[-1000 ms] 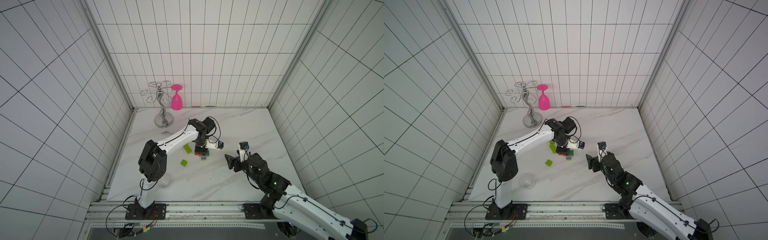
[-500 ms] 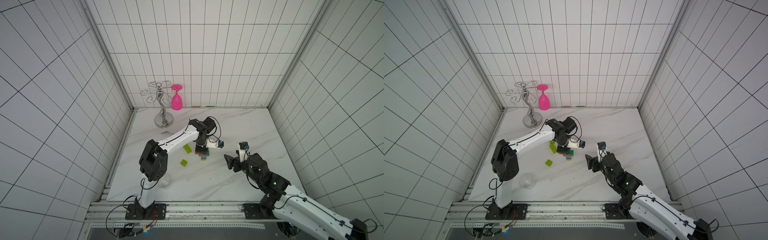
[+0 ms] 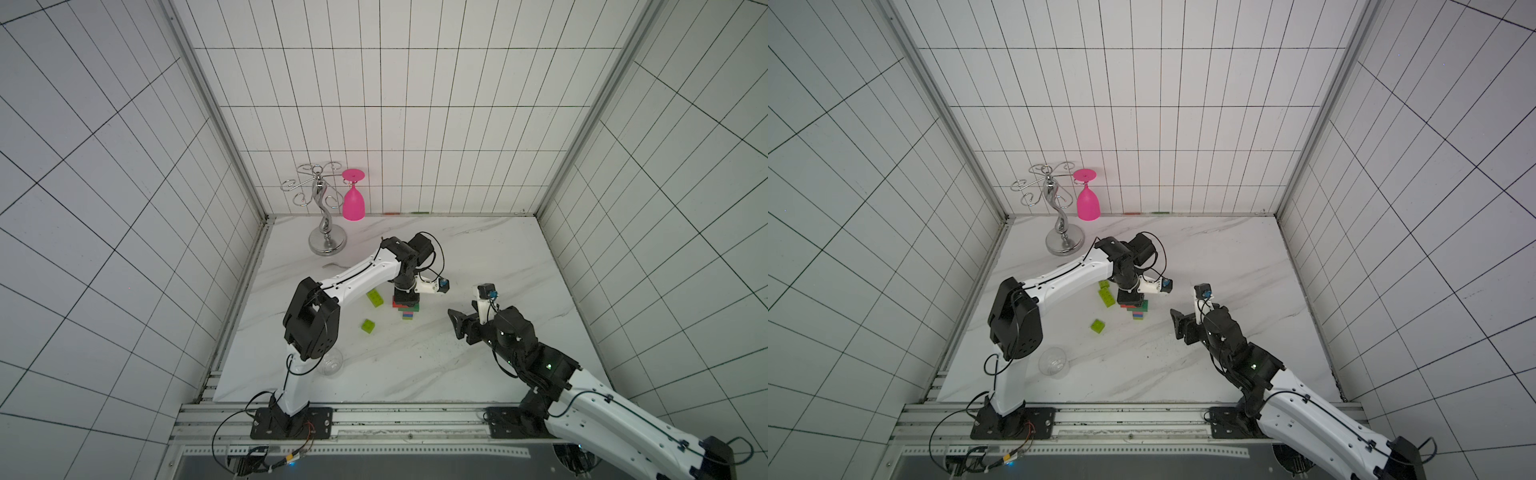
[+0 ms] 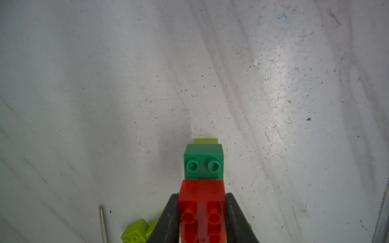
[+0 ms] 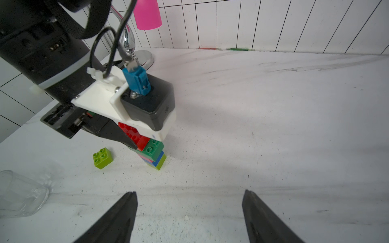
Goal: Assemble a spoon with lego
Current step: Assemble the lego brick with the lego brick.
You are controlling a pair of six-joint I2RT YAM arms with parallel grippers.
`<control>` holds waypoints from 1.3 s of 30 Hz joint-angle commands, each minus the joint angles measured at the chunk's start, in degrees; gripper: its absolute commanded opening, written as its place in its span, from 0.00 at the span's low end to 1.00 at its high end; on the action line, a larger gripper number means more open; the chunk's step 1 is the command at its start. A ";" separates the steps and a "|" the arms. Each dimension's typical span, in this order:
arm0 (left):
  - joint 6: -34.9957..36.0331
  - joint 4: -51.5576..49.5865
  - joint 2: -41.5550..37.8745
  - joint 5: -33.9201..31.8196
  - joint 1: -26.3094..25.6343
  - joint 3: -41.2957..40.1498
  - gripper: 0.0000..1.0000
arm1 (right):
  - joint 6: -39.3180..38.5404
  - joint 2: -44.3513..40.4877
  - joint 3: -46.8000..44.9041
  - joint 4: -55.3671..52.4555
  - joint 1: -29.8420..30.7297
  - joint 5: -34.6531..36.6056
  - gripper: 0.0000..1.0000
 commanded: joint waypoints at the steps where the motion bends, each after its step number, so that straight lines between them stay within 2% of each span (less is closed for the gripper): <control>1: 0.43 -0.32 1.18 -0.64 -0.07 -0.72 0.01 | 0.32 -0.18 -1.19 1.02 -0.66 -0.55 0.82; 23: -4.52 -1.88 6.24 -2.98 -2.35 -4.13 0.00 | 0.16 -0.53 -1.26 0.93 -0.65 -0.51 0.82; 39: -4.46 -4.66 7.26 -6.02 -3.70 -5.28 0.00 | 0.06 -0.62 -1.25 0.75 -0.67 -0.31 0.82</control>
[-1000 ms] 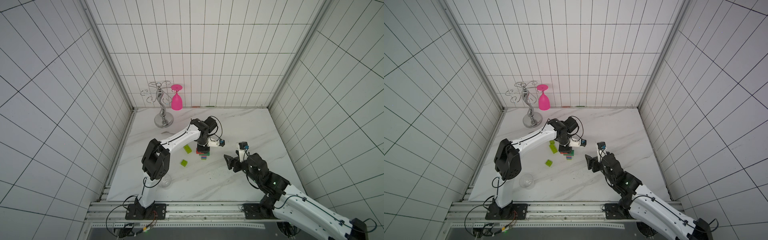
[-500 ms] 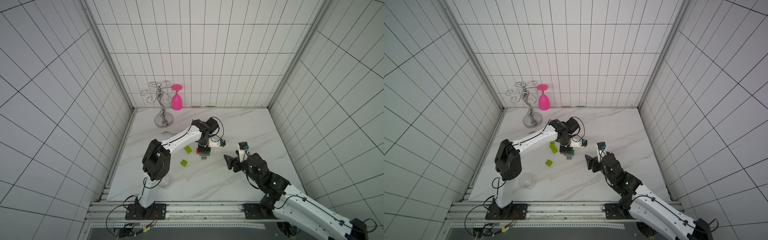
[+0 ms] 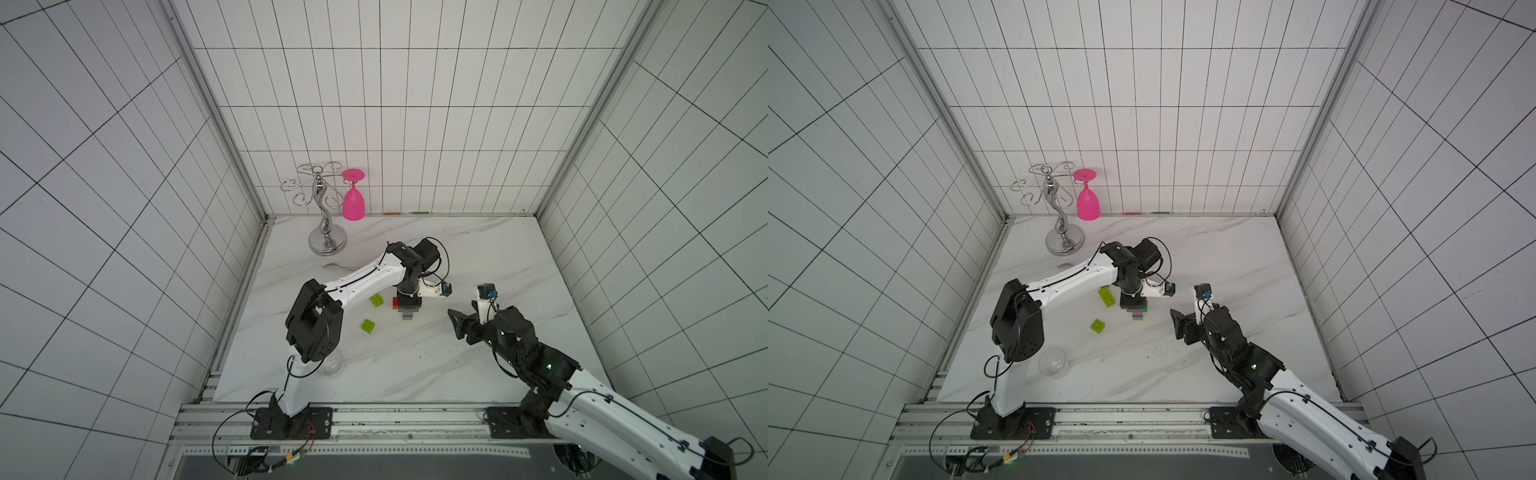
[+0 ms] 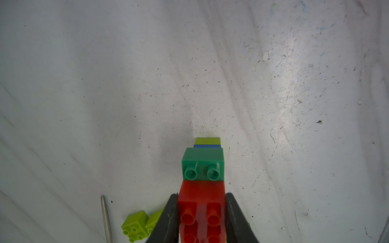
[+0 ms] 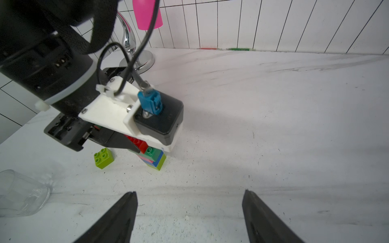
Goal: Assemble a spoon with lego
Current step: Assemble the lego brick with the lego brick.
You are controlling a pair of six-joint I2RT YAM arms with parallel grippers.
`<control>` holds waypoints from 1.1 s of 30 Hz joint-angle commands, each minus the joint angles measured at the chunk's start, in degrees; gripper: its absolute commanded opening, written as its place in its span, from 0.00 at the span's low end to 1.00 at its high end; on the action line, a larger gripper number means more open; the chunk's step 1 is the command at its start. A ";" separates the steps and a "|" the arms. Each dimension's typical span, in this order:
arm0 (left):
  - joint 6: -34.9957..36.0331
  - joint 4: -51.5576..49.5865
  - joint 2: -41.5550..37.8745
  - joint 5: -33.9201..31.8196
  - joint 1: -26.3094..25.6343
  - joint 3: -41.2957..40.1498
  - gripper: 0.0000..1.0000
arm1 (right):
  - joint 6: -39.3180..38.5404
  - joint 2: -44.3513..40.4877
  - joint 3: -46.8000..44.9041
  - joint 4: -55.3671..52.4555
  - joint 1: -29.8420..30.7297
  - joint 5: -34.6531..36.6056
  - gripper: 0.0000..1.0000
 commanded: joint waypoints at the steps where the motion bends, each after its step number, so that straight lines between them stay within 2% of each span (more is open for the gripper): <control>1: -0.68 -5.02 6.65 -0.81 -1.13 -4.08 0.00 | 0.08 -0.56 -1.17 0.75 -0.43 -0.01 0.82; 13: -3.36 -5.88 8.32 3.11 -0.40 -1.04 0.00 | 0.08 -0.91 -1.26 0.57 -0.44 0.08 0.82; 15: -3.65 -5.63 7.95 3.06 0.00 -0.51 0.03 | 0.08 -0.82 -1.19 0.57 -0.44 -0.07 0.82; 17: -4.26 -4.83 7.30 2.90 0.47 0.12 0.08 | 0.08 -0.78 -1.17 0.57 -0.39 -0.27 0.83; 24: -5.06 -2.05 4.38 2.91 1.10 2.02 0.36 | 0.08 -0.60 -1.08 0.63 -0.39 -0.61 0.83; 28: -5.30 -2.10 3.33 2.85 1.24 3.69 0.56 | 0.08 -0.56 -1.00 0.58 -0.42 -0.93 0.83; 30: -5.28 -1.84 2.64 2.97 1.32 4.01 0.61 | 0.08 -0.60 -1.00 0.57 -0.39 -1.07 0.83; 32: -5.50 -1.10 1.60 2.96 1.37 3.97 0.74 | 0.05 -0.51 -0.92 0.57 -0.44 -1.23 0.83; 33: -5.54 -0.68 0.96 3.03 1.54 3.86 0.76 | 0.00 -0.51 -0.91 0.57 -0.44 -1.26 0.83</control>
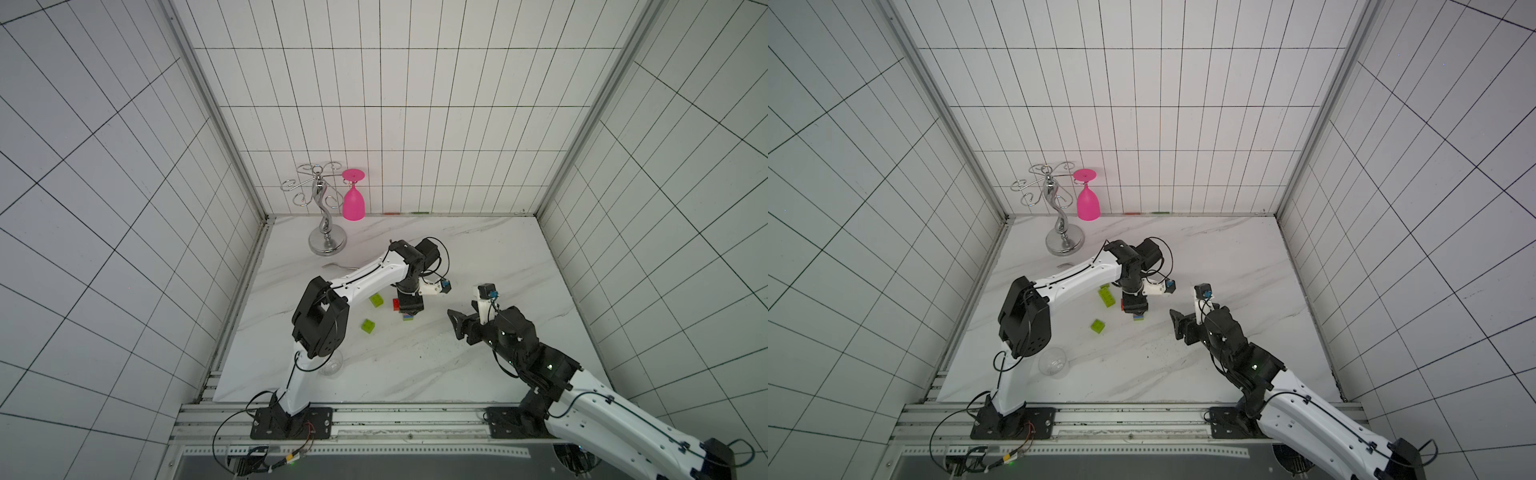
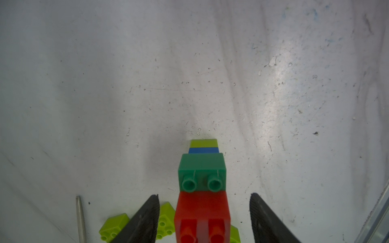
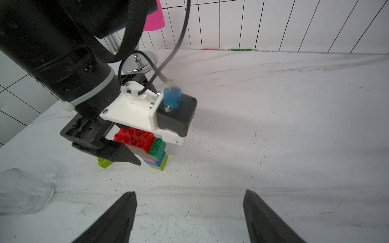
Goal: Assemble a spoon with lego
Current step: Assemble the lego brick with the lego brick, then pick up the lego brick from the center of the board.
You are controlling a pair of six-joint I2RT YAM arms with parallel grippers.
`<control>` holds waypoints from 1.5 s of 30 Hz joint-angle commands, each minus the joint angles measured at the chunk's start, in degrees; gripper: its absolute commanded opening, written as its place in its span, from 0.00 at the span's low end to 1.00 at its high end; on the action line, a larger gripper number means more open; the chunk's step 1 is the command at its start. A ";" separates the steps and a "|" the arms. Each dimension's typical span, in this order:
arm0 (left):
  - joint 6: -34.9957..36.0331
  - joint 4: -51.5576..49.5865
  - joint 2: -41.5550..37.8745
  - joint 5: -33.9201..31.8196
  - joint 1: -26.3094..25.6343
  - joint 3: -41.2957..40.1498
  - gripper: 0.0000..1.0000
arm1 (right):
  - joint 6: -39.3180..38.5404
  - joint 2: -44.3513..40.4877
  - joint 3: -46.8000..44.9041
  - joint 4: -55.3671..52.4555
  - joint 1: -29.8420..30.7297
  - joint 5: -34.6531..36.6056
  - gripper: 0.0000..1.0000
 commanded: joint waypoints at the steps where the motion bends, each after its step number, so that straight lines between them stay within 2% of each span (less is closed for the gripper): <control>1: -0.63 1.95 -2.63 1.37 0.51 0.54 0.80 | 0.01 -0.08 -0.91 0.57 -0.35 -0.50 0.83; 2: -0.83 2.41 -3.54 1.69 0.72 0.42 0.96 | -0.01 0.00 -0.91 0.57 -0.35 -0.58 0.83; 3: -1.05 2.79 -4.40 1.89 0.89 0.13 0.98 | -0.01 0.01 -0.87 0.57 -0.31 -0.61 0.83; 6: -1.89 4.31 -8.12 3.45 1.67 -2.03 0.98 | -0.14 -0.04 -0.82 0.48 -0.35 -0.68 0.83; 9: -4.09 8.31 -14.39 5.81 3.46 -7.51 0.98 | -0.51 -0.08 -0.56 0.02 -0.31 -1.10 0.83; 12: -8.11 15.78 -23.70 7.00 5.71 -16.38 0.98 | -1.23 -0.08 -0.29 -0.34 -0.31 -2.42 0.82; 15: -16.33 24.90 -35.45 6.92 8.20 -26.27 0.98 | -2.22 0.73 0.12 -0.24 -0.12 -4.40 0.78; 18: -28.46 32.04 -48.07 2.93 10.87 -34.91 0.98 | -3.50 3.03 1.09 -0.58 0.55 -5.69 0.75; 23: -46.21 36.36 -71.10 -12.33 12.84 -49.53 0.99 | -7.42 11.05 6.98 -5.77 3.74 -6.37 0.70; 29: -56.45 32.52 -99.08 -19.07 12.85 -60.62 0.99 | -11.42 22.94 18.53 -14.07 9.31 -4.04 0.65; 32: -57.60 31.58 -109.36 -21.63 12.83 -64.11 0.99 | -13.49 30.27 26.96 -18.07 13.11 -3.53 0.62; 35: -58.30 32.09 -114.64 -22.68 12.80 -64.32 0.99 | -15.87 39.65 36.64 -21.44 15.88 -5.26 0.61; 39: -58.56 32.16 -116.94 -21.59 12.87 -64.30 0.99 | -17.80 53.90 50.06 -26.48 16.96 -7.20 0.51; 45: -57.89 31.73 -119.24 -20.28 12.87 -64.18 0.99 | -18.37 71.12 67.02 -34.72 17.08 -9.08 0.51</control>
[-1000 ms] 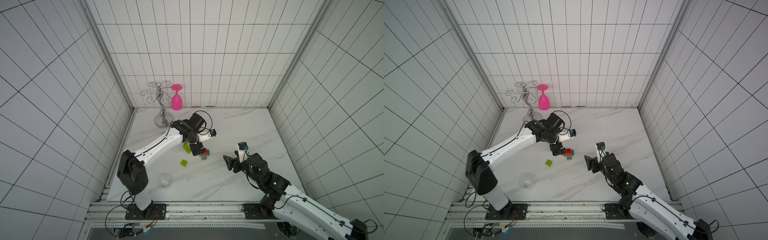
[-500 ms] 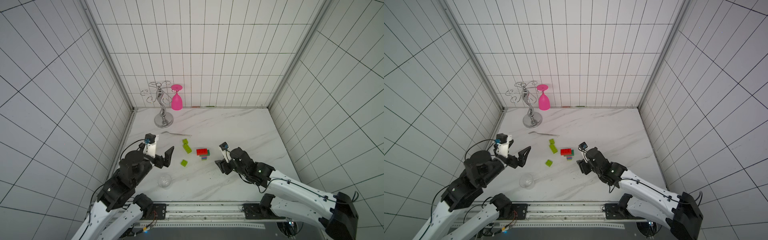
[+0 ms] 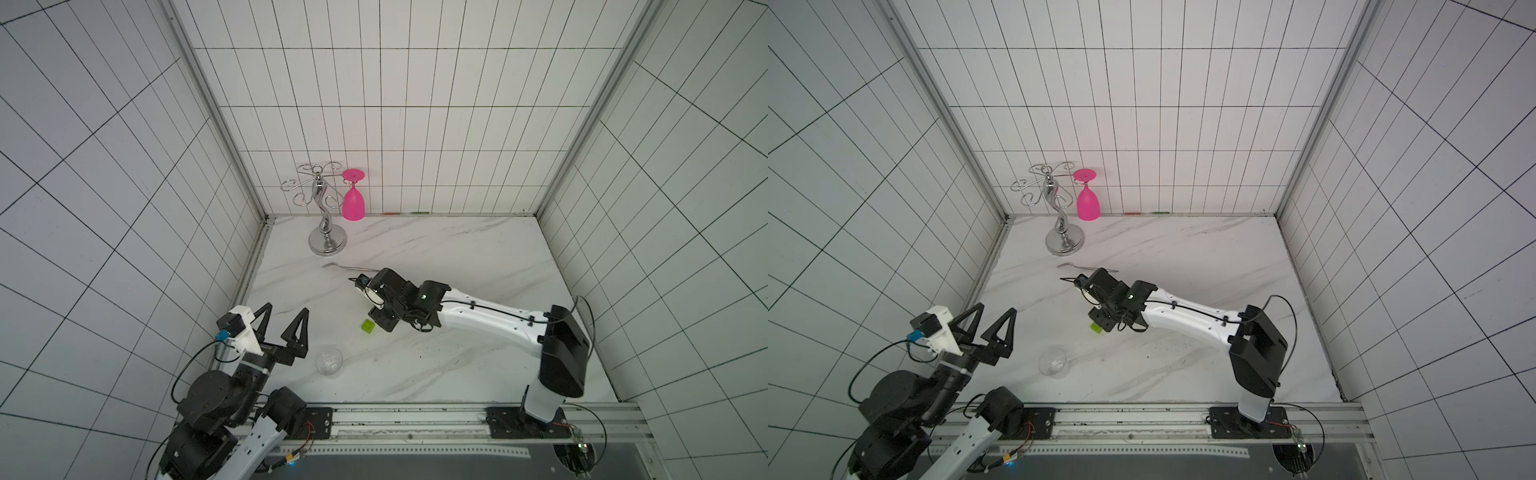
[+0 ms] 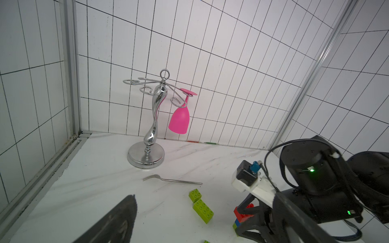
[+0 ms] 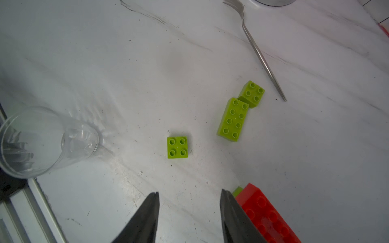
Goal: Assemble a spoon with lego
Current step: Pick up the lego brick from the center of the board.
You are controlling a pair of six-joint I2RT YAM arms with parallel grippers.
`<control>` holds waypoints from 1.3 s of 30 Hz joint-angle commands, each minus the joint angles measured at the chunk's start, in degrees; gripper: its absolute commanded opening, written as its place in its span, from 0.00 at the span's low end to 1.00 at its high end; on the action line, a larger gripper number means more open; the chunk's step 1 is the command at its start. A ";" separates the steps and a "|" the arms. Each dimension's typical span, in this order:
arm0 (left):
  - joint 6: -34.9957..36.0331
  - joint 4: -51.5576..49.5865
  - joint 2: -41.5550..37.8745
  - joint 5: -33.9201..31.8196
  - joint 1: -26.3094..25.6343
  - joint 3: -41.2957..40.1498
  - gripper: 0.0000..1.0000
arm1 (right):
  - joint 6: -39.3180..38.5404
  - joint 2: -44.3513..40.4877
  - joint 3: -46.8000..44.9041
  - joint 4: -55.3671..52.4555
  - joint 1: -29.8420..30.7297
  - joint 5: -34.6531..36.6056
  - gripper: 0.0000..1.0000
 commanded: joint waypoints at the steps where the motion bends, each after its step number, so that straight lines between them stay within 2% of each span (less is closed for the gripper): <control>1: -0.25 -0.25 -1.63 0.69 0.14 -0.24 0.99 | -1.42 7.53 9.45 -10.14 0.12 -1.87 0.51; 5: 0.24 -0.88 -1.59 1.17 -0.57 0.19 0.99 | -2.51 16.65 19.00 -16.57 0.07 -3.34 0.52; 11: 0.77 -1.85 -1.56 0.72 -1.98 0.65 0.99 | -4.27 23.83 25.99 -20.71 -0.39 -4.66 0.54; 14: 0.87 -1.87 -1.60 0.88 -2.32 0.68 0.99 | -4.49 26.49 28.46 -22.42 -1.12 -6.05 0.51; 27: 1.11 -1.43 -1.56 1.09 -2.34 0.39 0.99 | -5.61 30.72 31.77 -25.45 -1.39 -7.68 0.49; 31: 1.07 -1.42 -1.60 1.09 -2.34 0.35 0.99 | -5.99 31.51 32.62 -25.72 -1.21 -6.87 0.43; 39: 1.09 -1.56 -1.60 1.09 -2.34 0.39 0.99 | -6.25 33.67 34.85 -27.02 -1.04 -6.47 0.42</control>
